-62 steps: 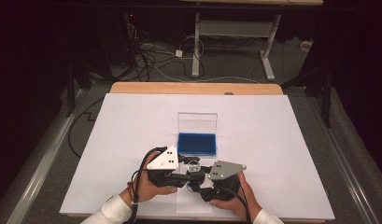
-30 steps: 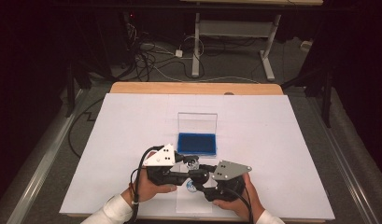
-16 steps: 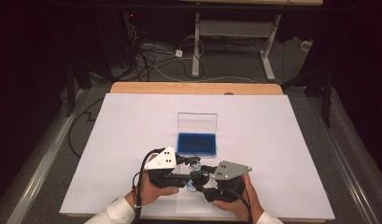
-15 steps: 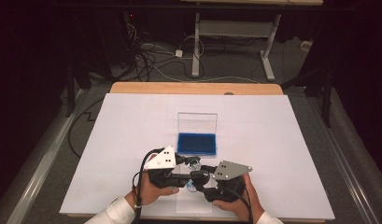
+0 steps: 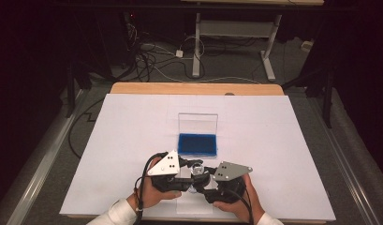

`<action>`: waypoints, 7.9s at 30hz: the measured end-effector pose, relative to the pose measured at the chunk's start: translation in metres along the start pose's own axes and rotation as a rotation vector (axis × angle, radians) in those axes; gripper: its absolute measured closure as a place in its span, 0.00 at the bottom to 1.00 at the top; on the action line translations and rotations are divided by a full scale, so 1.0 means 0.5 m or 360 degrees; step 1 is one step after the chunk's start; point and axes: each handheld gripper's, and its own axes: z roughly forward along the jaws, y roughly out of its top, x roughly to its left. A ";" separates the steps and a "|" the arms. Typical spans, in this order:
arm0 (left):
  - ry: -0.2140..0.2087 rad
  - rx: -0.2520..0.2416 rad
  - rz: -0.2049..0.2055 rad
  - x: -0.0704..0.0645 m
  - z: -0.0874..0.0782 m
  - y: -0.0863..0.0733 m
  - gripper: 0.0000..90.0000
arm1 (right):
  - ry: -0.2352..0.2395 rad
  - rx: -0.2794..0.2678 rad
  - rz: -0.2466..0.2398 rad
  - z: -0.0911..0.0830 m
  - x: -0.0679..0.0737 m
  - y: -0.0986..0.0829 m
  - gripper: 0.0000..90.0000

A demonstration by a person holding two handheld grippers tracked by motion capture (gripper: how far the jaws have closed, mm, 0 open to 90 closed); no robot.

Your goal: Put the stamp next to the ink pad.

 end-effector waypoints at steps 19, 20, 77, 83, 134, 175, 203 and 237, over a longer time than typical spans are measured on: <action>-0.0033 0.0015 -0.0019 0.017 -0.014 0.008 0.60 | 0.0003 -0.0025 -0.0070 -0.010 -0.001 0.007 0.42; -0.0040 0.0009 -0.0032 0.019 -0.014 0.007 0.60 | 0.0003 -0.0030 -0.0062 -0.011 -0.002 0.007 0.42; -0.0111 0.0049 -0.0100 0.021 -0.004 0.016 0.60 | -0.0050 -0.0073 -0.0160 0.002 0.001 0.002 0.35; -0.0106 0.0043 -0.0099 0.024 -0.008 0.018 0.60 | -0.0060 -0.0049 -0.0164 0.004 0.000 0.000 0.30; 0.0125 0.0092 -0.0019 0.053 -0.068 0.021 0.60 | -0.0342 -0.0099 -0.0195 -0.069 -0.043 -0.027 0.28; 0.0503 0.0201 -0.0077 0.164 -0.130 -0.019 0.60 | -0.0521 -0.0105 -0.0103 -0.142 -0.071 -0.066 0.29; 0.0589 0.0410 -0.0229 0.265 -0.010 -0.110 0.60 | -0.0490 -0.0058 -0.0081 -0.127 -0.079 -0.073 0.29; 0.0688 0.0267 -0.0279 0.248 -0.033 -0.087 0.25 | -0.0464 -0.0053 -0.0100 -0.125 -0.077 -0.072 0.29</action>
